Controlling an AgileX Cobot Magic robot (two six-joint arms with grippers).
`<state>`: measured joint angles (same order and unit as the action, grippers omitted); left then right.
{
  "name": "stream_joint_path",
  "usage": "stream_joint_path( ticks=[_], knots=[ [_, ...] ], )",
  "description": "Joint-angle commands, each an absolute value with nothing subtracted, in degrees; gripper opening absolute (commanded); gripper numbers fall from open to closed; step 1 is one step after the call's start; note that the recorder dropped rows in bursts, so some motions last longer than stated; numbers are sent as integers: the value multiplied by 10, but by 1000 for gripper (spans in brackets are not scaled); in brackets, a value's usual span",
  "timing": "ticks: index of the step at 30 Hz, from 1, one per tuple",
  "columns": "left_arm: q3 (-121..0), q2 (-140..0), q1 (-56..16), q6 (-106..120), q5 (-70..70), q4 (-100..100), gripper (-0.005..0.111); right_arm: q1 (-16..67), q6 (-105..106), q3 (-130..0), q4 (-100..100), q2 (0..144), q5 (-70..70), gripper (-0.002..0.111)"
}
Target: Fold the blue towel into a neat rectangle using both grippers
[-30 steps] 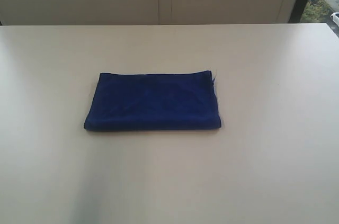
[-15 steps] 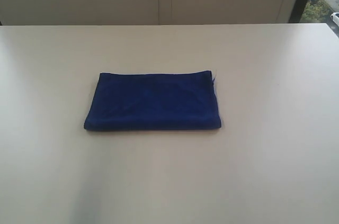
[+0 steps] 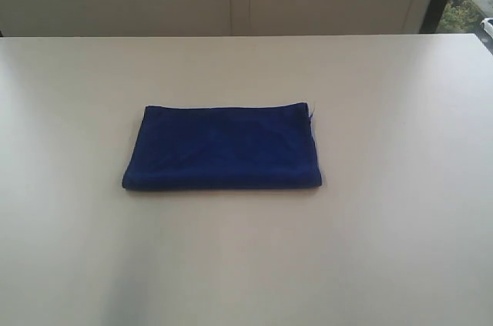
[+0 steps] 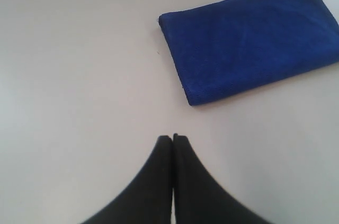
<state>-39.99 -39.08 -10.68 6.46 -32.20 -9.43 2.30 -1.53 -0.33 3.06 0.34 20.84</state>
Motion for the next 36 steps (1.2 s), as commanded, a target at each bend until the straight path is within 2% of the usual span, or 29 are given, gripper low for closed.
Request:
stream_joint_path(
  ticks=[1, 17, 22, 28, 31, 36],
  knots=[
    [-397, -387, -107, 64, -323, -96, 0, 19, -18, 0, 35, 0, 199, 0],
    [-388, -352, -103, 75, -326, -92, 0, 19, -18, 0, 35, 0, 199, 0],
    [-264, -223, -97, 75, -273, -89, 0, 19, -18, 0, 35, 0, 199, 0],
    [-82, -53, -55, 76, -205, -84, 0, 19, -18, 0, 35, 0, 199, 0],
    [-35, -1, -51, 76, -195, -84, 0, 19, -18, 0, 35, 0, 199, 0],
    [0, 0, -44, 76, -189, -83, 0, 19, -18, 0, 35, 0, 199, 0]
  ],
)
